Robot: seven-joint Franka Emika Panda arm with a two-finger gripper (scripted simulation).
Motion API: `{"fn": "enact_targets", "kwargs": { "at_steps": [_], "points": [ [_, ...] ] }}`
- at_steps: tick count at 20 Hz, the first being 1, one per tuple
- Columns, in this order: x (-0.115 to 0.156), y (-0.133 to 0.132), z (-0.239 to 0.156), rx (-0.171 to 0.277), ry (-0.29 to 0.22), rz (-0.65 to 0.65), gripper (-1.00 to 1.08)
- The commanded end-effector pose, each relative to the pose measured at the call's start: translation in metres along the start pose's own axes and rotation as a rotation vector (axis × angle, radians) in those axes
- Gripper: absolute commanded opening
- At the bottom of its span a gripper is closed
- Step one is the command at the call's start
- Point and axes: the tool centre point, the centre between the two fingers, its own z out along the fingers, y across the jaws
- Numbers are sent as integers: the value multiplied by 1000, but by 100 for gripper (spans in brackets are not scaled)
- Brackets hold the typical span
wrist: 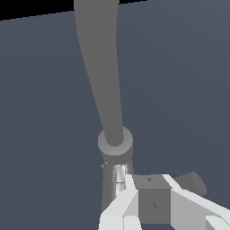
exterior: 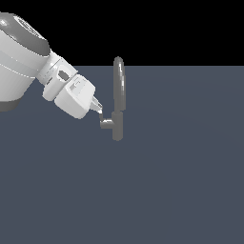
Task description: Turn on the faucet by rotating a designated handle.
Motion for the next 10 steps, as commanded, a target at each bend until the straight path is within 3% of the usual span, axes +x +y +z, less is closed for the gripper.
{"fn": "enact_targets", "kwargs": {
  "at_steps": [1,10],
  "points": [
    [-3,18,10,-23,6,-6,-100],
    [-14,31,13,-7,4,-8,-100]
  ]
}}
